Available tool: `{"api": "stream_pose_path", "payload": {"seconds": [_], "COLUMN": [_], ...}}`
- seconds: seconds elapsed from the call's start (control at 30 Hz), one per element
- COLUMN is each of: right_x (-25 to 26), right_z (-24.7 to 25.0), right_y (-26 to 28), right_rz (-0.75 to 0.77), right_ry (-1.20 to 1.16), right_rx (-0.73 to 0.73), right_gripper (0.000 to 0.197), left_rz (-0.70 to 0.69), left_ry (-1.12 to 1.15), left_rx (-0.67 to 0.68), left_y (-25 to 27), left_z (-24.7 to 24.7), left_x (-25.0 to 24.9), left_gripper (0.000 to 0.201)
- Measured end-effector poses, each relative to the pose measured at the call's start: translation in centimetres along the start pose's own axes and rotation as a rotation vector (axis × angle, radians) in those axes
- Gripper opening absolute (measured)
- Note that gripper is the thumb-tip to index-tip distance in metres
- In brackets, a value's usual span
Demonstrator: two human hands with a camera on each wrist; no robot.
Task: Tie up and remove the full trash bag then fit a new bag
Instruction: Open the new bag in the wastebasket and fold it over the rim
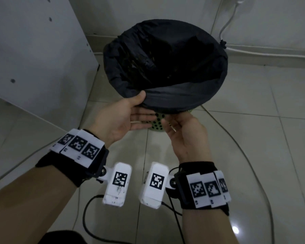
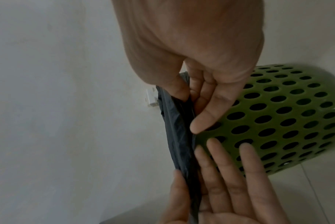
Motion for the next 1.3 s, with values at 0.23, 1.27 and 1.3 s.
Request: {"api": "stream_pose_path", "payload": {"seconds": [0.23, 1.27, 1.3], "right_x": [-1.6, 0.0, 0.0], "right_z": [1.0, -0.3, 0.0], "right_y": [0.3, 2.2, 2.2], "right_rz": [0.011, -0.051, -0.051], "right_ry": [-0.134, -0.051, -0.034], "right_rx": [0.135, 0.183, 0.178], "right_gripper": [0.019, 0.03, 0.027], "left_rz": [-0.032, -0.118, -0.135], "left_ry": [0.074, 0.121, 0.12], "left_rx": [-0.051, -0.017, -0.027], "left_y": [0.0, 0.1, -0.1], "left_z": [-0.9, -1.4, -1.3], "left_x": [0.5, 1.8, 1.6], "left_gripper": [0.033, 0.031, 0.031]}}
Point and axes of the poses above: each hand's wrist, its own y-axis away from the middle knuckle, its own z-axis out of the back of the hand, x = y × z, the point moved 2 cm from there along -y, towards the middle knuckle, and after that the axes turned 4 degrees about y, right-handed, at the moved point
